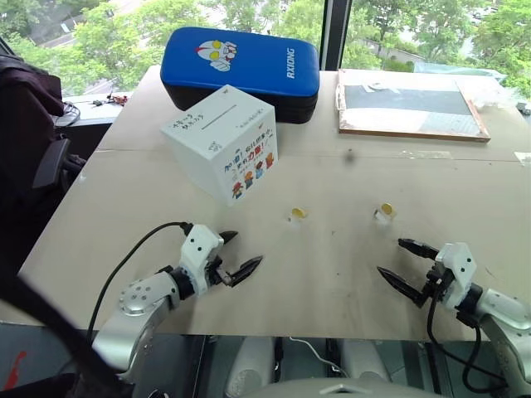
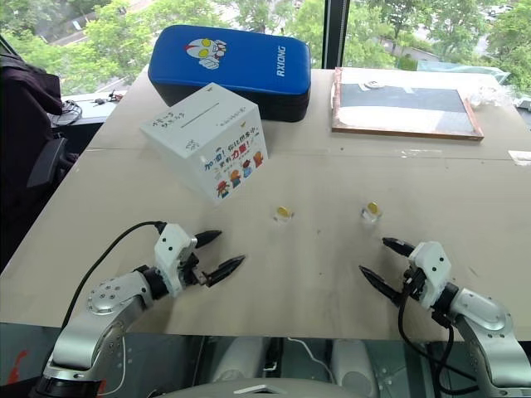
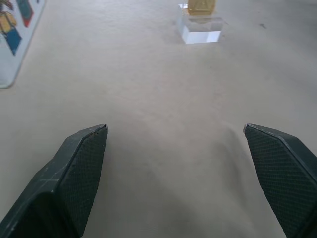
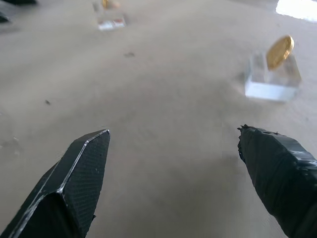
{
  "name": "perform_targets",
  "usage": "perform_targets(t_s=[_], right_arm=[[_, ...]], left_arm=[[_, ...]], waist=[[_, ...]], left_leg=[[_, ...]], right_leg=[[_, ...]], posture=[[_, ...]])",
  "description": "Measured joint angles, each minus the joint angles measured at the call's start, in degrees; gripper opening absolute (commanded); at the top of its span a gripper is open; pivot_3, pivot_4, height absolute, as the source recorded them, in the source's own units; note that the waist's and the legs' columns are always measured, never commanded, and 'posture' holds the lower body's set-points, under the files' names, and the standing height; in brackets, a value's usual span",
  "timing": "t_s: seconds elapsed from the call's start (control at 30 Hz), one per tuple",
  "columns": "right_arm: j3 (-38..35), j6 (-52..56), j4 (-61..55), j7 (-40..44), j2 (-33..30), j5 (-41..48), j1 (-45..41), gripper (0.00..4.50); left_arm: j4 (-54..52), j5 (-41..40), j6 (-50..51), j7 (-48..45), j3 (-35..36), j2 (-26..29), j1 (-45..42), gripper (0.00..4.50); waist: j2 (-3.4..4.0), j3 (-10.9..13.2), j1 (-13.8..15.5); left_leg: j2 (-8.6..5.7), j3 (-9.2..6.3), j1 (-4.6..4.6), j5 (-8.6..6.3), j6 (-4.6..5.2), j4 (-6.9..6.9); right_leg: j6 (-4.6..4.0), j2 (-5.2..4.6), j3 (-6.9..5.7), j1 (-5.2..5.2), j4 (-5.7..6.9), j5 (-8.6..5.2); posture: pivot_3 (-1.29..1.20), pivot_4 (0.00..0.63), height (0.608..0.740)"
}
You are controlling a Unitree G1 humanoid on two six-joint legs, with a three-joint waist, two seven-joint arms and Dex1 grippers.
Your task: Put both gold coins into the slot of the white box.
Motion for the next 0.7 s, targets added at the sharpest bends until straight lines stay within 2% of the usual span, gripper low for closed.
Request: perform_targets(t_s=[0.2, 0.33, 0.5, 0.63, 0.67, 0.7], right_arm=[[-0.2, 2.8, -0.1, -3.1, 0.4, -0.1, -1.2, 4.45], [-1.8, 8.7, -3.0, -7.4, 0.9, 2.4, -6.4, 4.45], [-1.4, 16.4, -4.6, -13.0, 2.1, 2.8, -13.5, 4.45], [0.4, 18.3, -4.1, -15.5, 3.7, 1.6, -15.1, 4.45], [0.7, 18.3, -3.8, -16.0, 4.5, 1.4, -15.1, 3.92], [1.0, 18.4, -3.6, -16.2, 4.9, 1.1, -15.2, 3.60]], left_arm=[[0.0, 0.0, 0.0, -0.1, -0.6, 0.0, -0.4, 4.50], [-0.4, -1.1, 0.3, -0.9, -0.6, 0.0, -3.0, 4.50], [-3.9, -6.0, 1.8, -5.2, -1.0, 1.0, -6.2, 4.50], [-6.3, -10.6, 4.6, -8.2, -1.0, 2.4, -7.7, 4.50], [-6.9, -11.9, 5.2, -9.1, -1.0, 2.9, -8.0, 4.50], [-7.3, -12.6, 5.4, -9.8, -0.9, 3.4, -8.3, 4.50]], waist=[[0.00, 0.0, 0.0], [0.00, 0.0, -0.1], [-0.01, 0.0, 0.0], [-0.01, 0.0, 0.0], [-0.01, 0.0, 0.0], [-0.01, 0.0, -0.1]], left_leg=[[0.00, 0.00, -0.01, 0.00, 0.00, 0.00], [0.00, 0.00, -0.01, 0.00, 0.00, 0.03], [-0.01, 0.00, -0.10, 0.00, 0.00, 0.03], [-0.02, 0.00, -0.15, 0.00, 0.01, 0.01], [-0.02, 0.01, -0.16, 0.00, 0.01, 0.01], [-0.03, 0.01, -0.16, 0.00, 0.01, 0.01]], right_leg=[[0.00, 0.01, 0.00, -0.01, 0.01, 0.00], [0.00, 0.02, -0.01, -0.02, 0.03, 0.01], [-0.01, 0.04, -0.04, -0.07, 0.02, 0.01], [0.01, 0.07, -0.07, -0.10, 0.02, 0.02], [0.02, 0.08, -0.06, -0.10, 0.01, 0.02], [0.03, 0.09, -0.05, -0.11, 0.01, 0.02]], posture=[[0.00, 0.150, 0.740], [0.00, 0.150, 0.740], [0.00, 0.150, 0.740], [0.00, 0.150, 0.740], [0.00, 0.150, 0.740], [0.00, 0.150, 0.740]])
